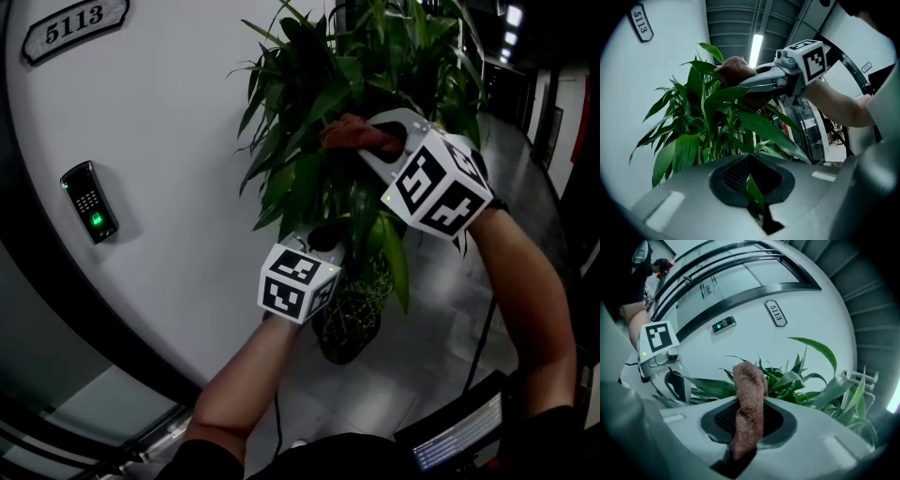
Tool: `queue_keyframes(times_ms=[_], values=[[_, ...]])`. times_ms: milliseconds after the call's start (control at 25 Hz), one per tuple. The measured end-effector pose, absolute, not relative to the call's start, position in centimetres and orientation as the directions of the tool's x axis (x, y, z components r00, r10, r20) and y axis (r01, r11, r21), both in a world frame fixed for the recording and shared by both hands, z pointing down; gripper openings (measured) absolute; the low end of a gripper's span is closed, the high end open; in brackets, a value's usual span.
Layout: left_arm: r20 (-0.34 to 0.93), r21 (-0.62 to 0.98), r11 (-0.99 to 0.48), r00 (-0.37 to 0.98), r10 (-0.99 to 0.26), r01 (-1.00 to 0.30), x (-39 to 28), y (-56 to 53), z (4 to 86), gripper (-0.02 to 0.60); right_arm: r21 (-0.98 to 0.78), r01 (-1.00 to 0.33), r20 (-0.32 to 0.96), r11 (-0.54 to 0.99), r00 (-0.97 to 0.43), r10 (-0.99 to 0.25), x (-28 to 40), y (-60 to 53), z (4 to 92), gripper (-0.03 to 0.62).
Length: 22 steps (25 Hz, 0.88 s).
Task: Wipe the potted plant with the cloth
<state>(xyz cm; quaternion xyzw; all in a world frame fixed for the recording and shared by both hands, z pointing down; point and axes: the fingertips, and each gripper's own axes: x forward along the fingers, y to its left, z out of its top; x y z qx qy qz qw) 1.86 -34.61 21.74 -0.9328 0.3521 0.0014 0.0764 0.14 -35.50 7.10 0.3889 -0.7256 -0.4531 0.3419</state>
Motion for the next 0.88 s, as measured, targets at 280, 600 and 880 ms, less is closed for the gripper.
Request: queue_keyframes(times_ms=[280,600,880], values=[[-0.06,-0.137,-0.761,0.772,-0.633,-0.634,2.9,-35.1,21.8,0.017,0.94,-0.205,0.178,0.274,-0.389,-0.904,-0.1,-40.4,7.7,0.061],[-0.066,-0.135,-0.768,0.779,-0.623,-0.626,3.3,-35.2,21.5,0.017,0.94,-0.156,0.221,0.305,-0.403,-0.888,-0.6,-39.0,10.7,0.061],[-0.048,-0.133,-0.783,0.793,-0.607,-0.608,3.3,-34.7,22.7,0.017,0.928,-0.148,0.251,0.341,-0.427,-0.869,-1.3,-35.8,14.1,0.061]])
